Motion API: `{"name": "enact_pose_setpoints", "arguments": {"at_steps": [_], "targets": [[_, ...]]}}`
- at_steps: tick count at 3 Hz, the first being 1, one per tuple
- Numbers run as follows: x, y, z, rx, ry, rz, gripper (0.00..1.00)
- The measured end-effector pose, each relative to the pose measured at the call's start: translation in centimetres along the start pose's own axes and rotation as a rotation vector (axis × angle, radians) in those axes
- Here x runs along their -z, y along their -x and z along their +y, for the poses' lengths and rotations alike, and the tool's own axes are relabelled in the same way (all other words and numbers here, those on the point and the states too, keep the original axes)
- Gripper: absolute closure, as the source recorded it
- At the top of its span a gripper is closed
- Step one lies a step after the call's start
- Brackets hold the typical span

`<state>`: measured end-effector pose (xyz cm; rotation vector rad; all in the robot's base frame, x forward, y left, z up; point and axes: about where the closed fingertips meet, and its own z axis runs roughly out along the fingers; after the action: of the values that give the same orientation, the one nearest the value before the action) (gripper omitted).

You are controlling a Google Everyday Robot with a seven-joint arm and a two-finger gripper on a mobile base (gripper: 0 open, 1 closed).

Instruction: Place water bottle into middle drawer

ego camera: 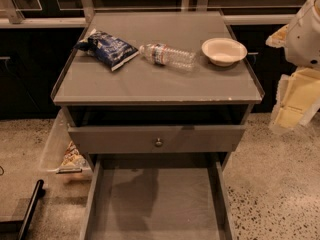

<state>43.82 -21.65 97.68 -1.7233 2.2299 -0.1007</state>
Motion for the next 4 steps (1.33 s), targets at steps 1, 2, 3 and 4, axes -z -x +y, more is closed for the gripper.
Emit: {"name": "enact_pose_setpoints", "arguments": {"at_steps": [1, 2, 3, 4], "targets": [[0.0, 0.0, 0.0, 0.0, -0.001, 0.0, 0.0], [-1.0, 1.5, -1.9, 0.033, 0.0, -0.031, 0.0], [-2.6, 4.1, -4.6, 0.081, 0.005, -0.09, 0.0], [-3.9, 6.1, -7.7, 0.134, -0.018, -0.138, 0.0]]}}
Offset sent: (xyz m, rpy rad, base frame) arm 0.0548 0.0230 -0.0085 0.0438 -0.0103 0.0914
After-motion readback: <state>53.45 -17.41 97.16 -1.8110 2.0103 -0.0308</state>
